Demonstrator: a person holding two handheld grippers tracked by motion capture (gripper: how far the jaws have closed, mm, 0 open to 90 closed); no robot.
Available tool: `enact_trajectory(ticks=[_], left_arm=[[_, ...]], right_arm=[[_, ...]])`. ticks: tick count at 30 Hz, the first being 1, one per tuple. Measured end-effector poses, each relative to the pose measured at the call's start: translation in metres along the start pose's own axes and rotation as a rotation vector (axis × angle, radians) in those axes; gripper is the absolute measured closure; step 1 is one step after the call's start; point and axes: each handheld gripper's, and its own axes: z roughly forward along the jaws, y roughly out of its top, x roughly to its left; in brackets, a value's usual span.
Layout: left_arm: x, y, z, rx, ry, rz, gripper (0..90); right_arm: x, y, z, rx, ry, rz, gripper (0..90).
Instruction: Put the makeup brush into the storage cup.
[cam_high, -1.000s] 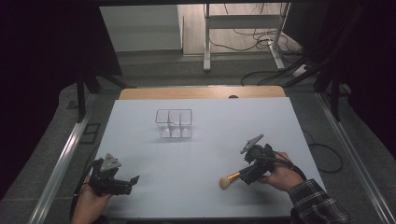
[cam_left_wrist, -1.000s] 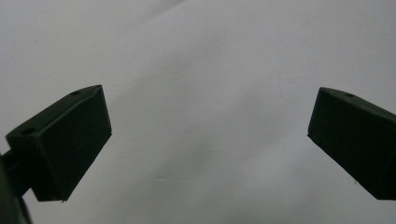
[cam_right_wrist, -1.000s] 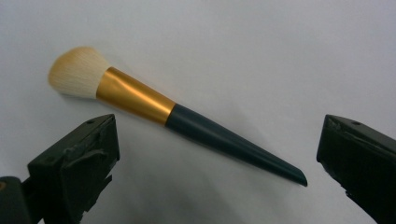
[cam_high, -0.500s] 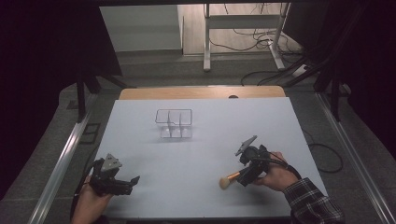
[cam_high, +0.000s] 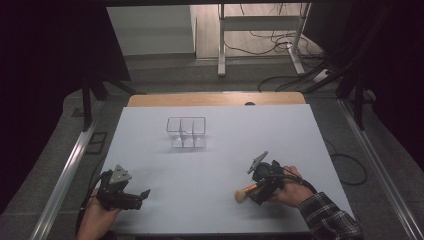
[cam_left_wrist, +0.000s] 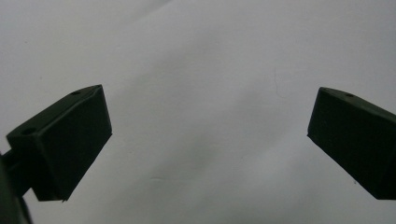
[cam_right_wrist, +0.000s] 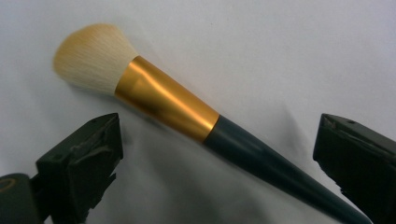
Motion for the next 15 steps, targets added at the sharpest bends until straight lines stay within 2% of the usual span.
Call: enact_trajectory(ticks=[6,10,11,12,14,15], left_arm=[[-0.001,0.0001,0.0006,0.006,-0.003,0.009,0.1],[-0.0014,0.0002,0.001,0.006,-0.01,0.015,0.1],[-0.0019,0.0003,0.0012,0.007,-0.01,0.018,0.1],[-0.0022,0.0004,0.0012,0.008,-0.01,0.021,0.1],[-0.0025,0.0003,0.0012,0.009,-0.009,0.023,0.1],[-0.0024,0.0002,0.0009,0.008,-0.008,0.022,0.1]], right_arm=[[0.0,0.0006,0.0059,-0.004,0.006,-0.024,9.7],[-0.0001,0.0002,0.0034,-0.011,0.053,-0.022,25.6],[0.0002,0.0002,0.0027,-0.015,0.053,-0.029,31.4],[0.0004,0.0009,0.0011,-0.011,0.06,-0.032,41.0],[0.0005,0.0018,-0.0027,-0.005,0.065,-0.049,67.3],[0.0004,0.0018,-0.0032,-0.003,0.071,-0.051,73.9]])
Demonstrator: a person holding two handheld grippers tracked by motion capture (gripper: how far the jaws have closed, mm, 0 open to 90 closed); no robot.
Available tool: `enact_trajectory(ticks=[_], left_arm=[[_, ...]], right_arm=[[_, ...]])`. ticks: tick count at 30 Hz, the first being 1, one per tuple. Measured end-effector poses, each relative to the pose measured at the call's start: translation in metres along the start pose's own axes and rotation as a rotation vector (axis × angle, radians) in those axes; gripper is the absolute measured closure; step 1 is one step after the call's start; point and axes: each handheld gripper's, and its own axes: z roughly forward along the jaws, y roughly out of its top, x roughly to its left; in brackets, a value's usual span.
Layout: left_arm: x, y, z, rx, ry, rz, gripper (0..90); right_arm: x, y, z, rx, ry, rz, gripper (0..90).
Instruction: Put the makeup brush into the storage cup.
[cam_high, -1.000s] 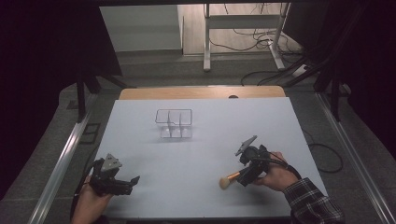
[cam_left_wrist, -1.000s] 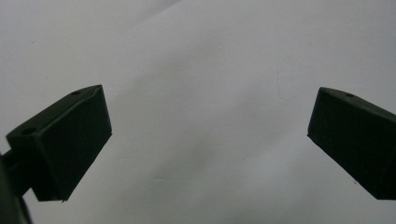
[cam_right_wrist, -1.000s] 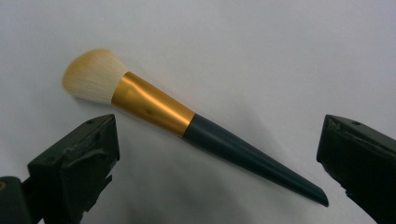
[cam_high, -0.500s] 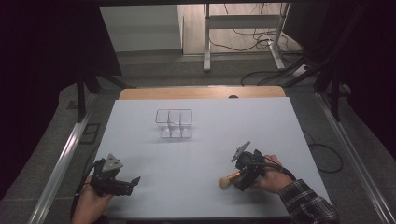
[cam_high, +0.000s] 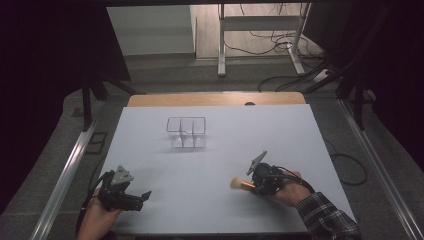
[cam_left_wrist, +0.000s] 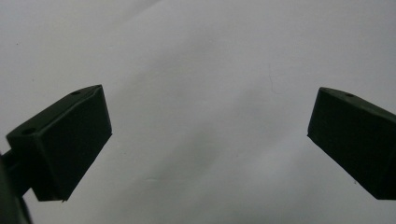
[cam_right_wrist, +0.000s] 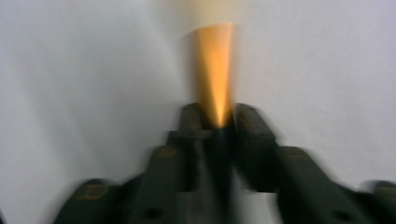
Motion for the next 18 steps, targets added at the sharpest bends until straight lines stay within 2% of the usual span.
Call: enact_trajectory(ticks=[1,4,8,10,14,16,18], left_arm=[[0.0001,-0.0001,-0.0001,-0.002,-0.001,-0.004,0.1],[0.0009,-0.0005,-0.0008,-0.013,-0.006,-0.019,0.0],[0.0007,-0.0005,-0.0023,-0.033,-0.006,-0.035,1.1],[0.0009,-0.0004,-0.0033,-0.04,0.003,-0.032,1.4],[0.0034,-0.0016,-0.0046,-0.068,0.002,-0.034,1.6],[0.005,-0.0026,-0.0047,-0.081,-0.001,-0.02,1.5],[0.0062,-0.0034,-0.0044,-0.096,-0.017,-0.02,1.5]], right_arm=[[-0.0003,-0.0001,-0.0002,0.001,0.01,0.022,74.3],[-0.001,0.0006,-0.0001,0.005,0.008,0.02,74.4],[-0.0045,-0.0026,-0.001,-0.016,0.03,0.052,74.5],[-0.0058,-0.0046,-0.0013,-0.04,0.046,0.091,74.4],[-0.0064,-0.0054,-0.0039,-0.064,0.044,0.099,74.5],[-0.0066,-0.0055,-0.0055,-0.077,0.044,0.103,74.5],[-0.0064,-0.0057,-0.0082,-0.097,0.035,0.107,74.5]])
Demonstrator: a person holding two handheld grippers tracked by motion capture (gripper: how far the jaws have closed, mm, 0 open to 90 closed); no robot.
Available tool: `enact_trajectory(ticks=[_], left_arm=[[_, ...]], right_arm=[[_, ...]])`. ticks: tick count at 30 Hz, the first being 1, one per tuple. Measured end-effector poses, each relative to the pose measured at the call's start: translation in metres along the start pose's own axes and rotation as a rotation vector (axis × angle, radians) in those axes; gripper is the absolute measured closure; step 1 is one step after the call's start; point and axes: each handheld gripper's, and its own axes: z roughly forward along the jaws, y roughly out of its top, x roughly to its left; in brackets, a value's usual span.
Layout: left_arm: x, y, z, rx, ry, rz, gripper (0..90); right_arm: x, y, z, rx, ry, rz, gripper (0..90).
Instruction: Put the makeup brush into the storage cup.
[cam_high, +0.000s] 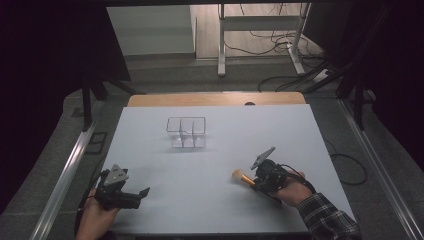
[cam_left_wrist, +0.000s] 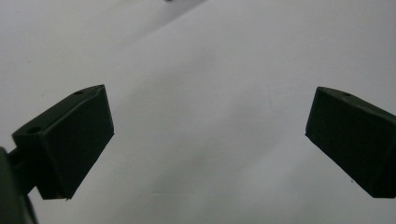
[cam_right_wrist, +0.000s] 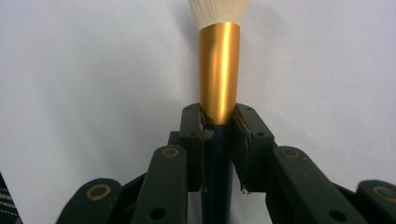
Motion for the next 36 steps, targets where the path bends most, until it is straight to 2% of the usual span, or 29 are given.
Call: enact_trajectory(ticks=[3,7,12,14,18,20,24,36], left_arm=[[0.001,0.0,0.0,-0.013,-0.02,0.008,1.5],[0.002,0.0,0.0,-0.022,-0.03,-0.003,1.3],[0.003,0.0,-0.001,-0.045,-0.058,-0.055,1.0],[0.002,0.001,-0.001,-0.054,-0.067,-0.064,0.4],[0.0,0.003,0.0,-0.05,-0.074,-0.071,0.1],[0.0,0.005,-0.001,-0.031,-0.081,-0.082,1.0],[-0.003,0.008,0.001,0.003,-0.068,-0.075,2.2],[-0.008,0.014,0.003,-0.019,-0.105,-0.125,0.0]], right_arm=[[0.0,0.0,-0.002,-0.012,-0.005,0.005,74.5],[-0.001,-0.001,-0.006,-0.04,-0.004,0.022,74.5],[-0.001,-0.002,-0.012,-0.073,-0.01,0.026,74.5],[-0.001,-0.002,-0.014,-0.094,-0.013,0.032,74.5],[-0.002,-0.002,-0.02,-0.135,-0.012,0.041,74.4],[-0.001,-0.002,-0.022,-0.149,-0.015,0.045,74.4],[-0.001,-0.002,-0.025,-0.166,-0.015,0.043,74.4],[0.001,-0.002,-0.037,-0.264,-0.038,0.068,74.5]])
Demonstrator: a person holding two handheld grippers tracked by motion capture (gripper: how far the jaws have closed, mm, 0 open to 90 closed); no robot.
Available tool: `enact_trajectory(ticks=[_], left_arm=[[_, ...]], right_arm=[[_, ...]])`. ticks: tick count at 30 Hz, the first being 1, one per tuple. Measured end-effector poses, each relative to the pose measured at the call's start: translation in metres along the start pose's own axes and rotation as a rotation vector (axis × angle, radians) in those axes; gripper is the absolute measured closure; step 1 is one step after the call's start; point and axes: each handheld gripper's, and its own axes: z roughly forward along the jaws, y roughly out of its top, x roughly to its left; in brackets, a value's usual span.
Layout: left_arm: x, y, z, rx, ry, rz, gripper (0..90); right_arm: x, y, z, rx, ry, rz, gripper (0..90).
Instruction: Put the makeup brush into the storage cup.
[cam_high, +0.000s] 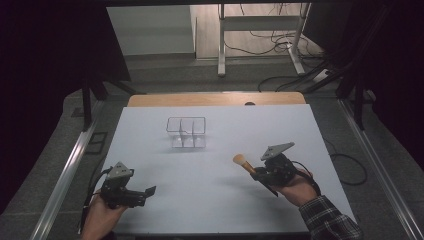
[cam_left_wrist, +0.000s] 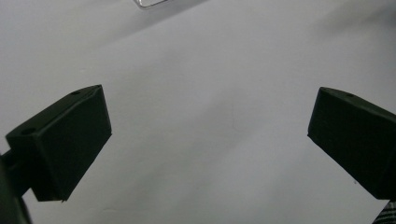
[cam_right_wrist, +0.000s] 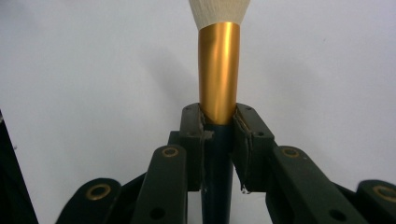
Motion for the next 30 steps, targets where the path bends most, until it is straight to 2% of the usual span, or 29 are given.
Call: enact_trajectory(ticks=[4,8,14,17,23,30], left_arm=[[0.0,0.001,-0.001,-0.018,-0.026,-0.011,0.0],[-0.002,0.002,-0.001,-0.006,-0.035,0.021,0.0],[-0.003,0.004,-0.001,-0.034,-0.078,0.014,0.0],[-0.004,0.004,0.0,-0.039,-0.082,0.013,0.0],[-0.005,0.004,0.001,-0.067,-0.054,0.021,0.0],[-0.005,0.005,0.002,-0.091,-0.071,0.011,0.0]], right_arm=[[0.0,0.001,-0.004,-0.037,-0.009,0.003,74.5],[0.001,0.002,-0.007,-0.075,-0.017,0.003,74.4],[0.002,0.003,-0.011,-0.119,-0.019,0.0,74.4],[0.003,0.004,-0.011,-0.13,-0.026,-0.007,74.4],[0.005,0.006,-0.014,-0.165,-0.027,0.001,74.4],[0.008,0.009,-0.016,-0.195,-0.017,0.009,74.4]])
